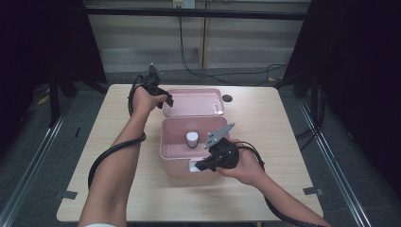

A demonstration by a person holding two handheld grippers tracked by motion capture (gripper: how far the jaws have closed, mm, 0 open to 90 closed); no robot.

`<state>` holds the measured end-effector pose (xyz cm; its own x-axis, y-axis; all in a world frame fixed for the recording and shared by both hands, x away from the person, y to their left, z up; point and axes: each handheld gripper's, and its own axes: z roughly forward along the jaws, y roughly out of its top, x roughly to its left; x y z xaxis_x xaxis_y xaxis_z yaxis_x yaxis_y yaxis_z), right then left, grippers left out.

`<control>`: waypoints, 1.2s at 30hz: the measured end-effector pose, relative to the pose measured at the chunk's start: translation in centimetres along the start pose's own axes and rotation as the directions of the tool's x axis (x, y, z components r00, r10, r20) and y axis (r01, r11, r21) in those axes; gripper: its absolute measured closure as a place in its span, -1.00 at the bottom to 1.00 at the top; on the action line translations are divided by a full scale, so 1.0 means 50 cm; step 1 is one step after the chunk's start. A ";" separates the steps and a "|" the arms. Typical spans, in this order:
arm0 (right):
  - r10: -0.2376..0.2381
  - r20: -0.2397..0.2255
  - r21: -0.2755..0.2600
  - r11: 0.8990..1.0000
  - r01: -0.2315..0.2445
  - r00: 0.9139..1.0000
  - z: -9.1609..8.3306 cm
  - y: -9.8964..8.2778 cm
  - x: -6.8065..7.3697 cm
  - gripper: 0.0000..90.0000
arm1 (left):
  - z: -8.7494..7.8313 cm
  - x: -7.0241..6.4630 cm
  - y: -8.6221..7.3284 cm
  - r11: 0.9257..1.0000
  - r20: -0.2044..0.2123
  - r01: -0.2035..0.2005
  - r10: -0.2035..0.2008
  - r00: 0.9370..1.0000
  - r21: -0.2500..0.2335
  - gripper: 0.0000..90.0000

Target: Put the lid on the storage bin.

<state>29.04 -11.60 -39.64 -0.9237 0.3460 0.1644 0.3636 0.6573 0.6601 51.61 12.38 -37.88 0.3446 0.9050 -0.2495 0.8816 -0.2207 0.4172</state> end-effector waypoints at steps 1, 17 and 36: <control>0.000 -0.001 0.000 1.000 0.000 1.000 0.000 0.000 -0.001 1.00 | 0.003 0.000 0.002 1.000 0.006 0.006 -0.006 1.000 -0.010 -0.26; 0.000 -0.016 0.014 1.000 0.000 1.000 0.000 0.003 -0.004 1.00 | 0.045 0.002 0.025 1.000 -0.005 0.020 -0.020 1.000 0.006 -0.12; 0.008 -0.034 0.014 1.000 -0.007 0.999 0.000 0.003 -0.008 1.00 | 0.069 0.004 0.041 0.999 -0.014 0.038 -0.039 0.999 -0.007 0.23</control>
<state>29.49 -11.62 -39.61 -0.9244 0.3282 0.1942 0.3720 0.6643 0.6483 54.59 10.87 -40.10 0.3060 0.9177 -0.2535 0.8918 -0.1830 0.4138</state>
